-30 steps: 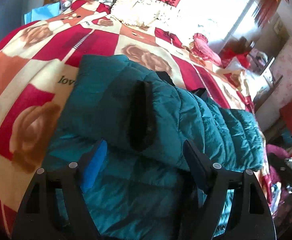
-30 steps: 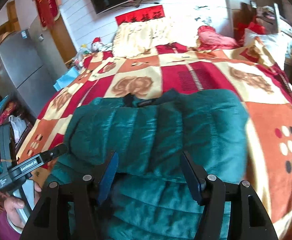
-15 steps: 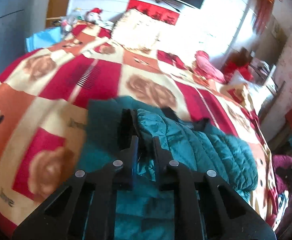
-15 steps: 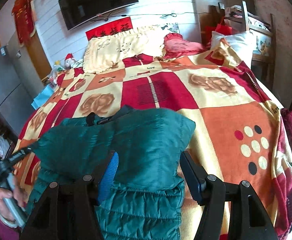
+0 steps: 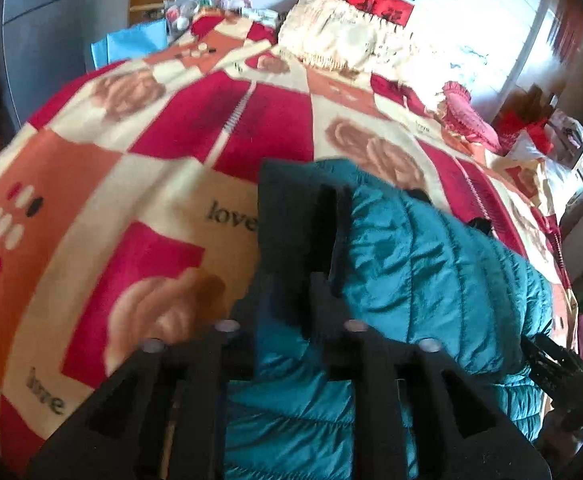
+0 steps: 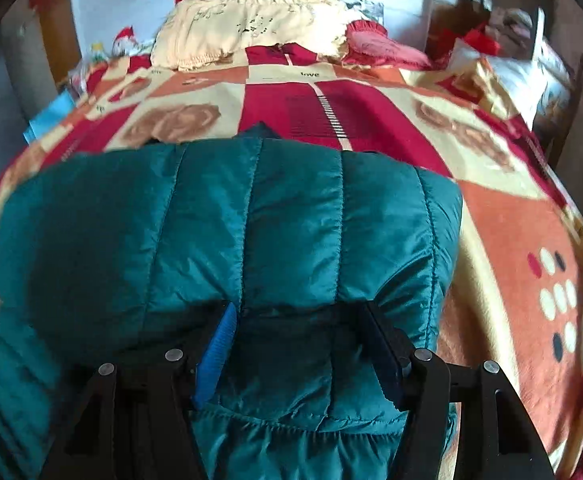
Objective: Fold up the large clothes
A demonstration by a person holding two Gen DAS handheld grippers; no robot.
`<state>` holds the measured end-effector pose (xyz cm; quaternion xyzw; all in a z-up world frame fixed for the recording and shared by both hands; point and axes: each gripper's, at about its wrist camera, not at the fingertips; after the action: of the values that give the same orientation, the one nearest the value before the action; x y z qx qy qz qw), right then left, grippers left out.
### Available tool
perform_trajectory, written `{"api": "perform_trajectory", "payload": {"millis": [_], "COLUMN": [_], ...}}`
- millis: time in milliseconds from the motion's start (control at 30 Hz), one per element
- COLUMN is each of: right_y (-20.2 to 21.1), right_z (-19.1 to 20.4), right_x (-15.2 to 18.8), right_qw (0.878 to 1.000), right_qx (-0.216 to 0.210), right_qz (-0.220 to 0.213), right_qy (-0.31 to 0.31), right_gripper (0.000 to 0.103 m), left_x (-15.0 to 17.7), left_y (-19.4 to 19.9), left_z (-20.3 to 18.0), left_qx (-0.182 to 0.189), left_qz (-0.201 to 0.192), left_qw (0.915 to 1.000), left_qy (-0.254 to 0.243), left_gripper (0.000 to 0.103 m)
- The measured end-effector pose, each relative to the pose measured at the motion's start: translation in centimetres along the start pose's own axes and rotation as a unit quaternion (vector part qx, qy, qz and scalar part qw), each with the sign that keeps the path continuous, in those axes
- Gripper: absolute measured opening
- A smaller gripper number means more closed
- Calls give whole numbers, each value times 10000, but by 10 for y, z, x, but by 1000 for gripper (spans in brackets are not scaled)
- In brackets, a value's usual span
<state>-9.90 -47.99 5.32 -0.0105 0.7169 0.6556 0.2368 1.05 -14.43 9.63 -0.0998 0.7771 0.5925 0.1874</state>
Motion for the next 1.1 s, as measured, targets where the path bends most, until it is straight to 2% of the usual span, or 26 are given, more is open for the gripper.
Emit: {"api": "perform_trajectory", "payload": {"millis": [33,67,100,167,333,467,733,1100], "right_y": [2,4,8,22,46,53,40,9], "right_z": [1,0,-1,-5,-4,2,18,38], "right_x": [0,0,0,1,0,0,-11,-42], "right_qw": [10000,10000,10000,10000,9996,9991,9991,9992], "right_qx": [51,52,49,3,-92,-155,-219,-168], "right_qz": [27,54,52,-95,-273,-393,-366,-292], "right_qy": [34,48,47,8,-6,15,-56,-204], "right_gripper": [62,61,61,61,61,61,61,61], "left_x": [1,3,4,6,9,12,9,-3], "left_y": [10,19,25,34,26,12,-16,-60], "left_z": [-1,-3,-6,-17,-47,-67,-83,-82], "left_qx": [65,134,159,113,108,-43,-277,-614], "left_qz": [-188,-418,-602,-835,-745,-710,-573,-240], "left_qw": [9998,9990,9980,9960,9949,9933,9922,9918], "left_qy": [-24,-55,-101,-291,-674,-906,-1069,-1094], "left_gripper": [49,64,69,69,69,69,69,69]}}
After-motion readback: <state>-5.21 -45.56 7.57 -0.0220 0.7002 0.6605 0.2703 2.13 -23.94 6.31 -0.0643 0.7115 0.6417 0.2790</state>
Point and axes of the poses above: each gripper's, at about its wrist camera, not at the fingertips, and y roughly against the way its jaws point, z to its left, x to its underside, and after that the axes turned 15 degrees about z, right-handed
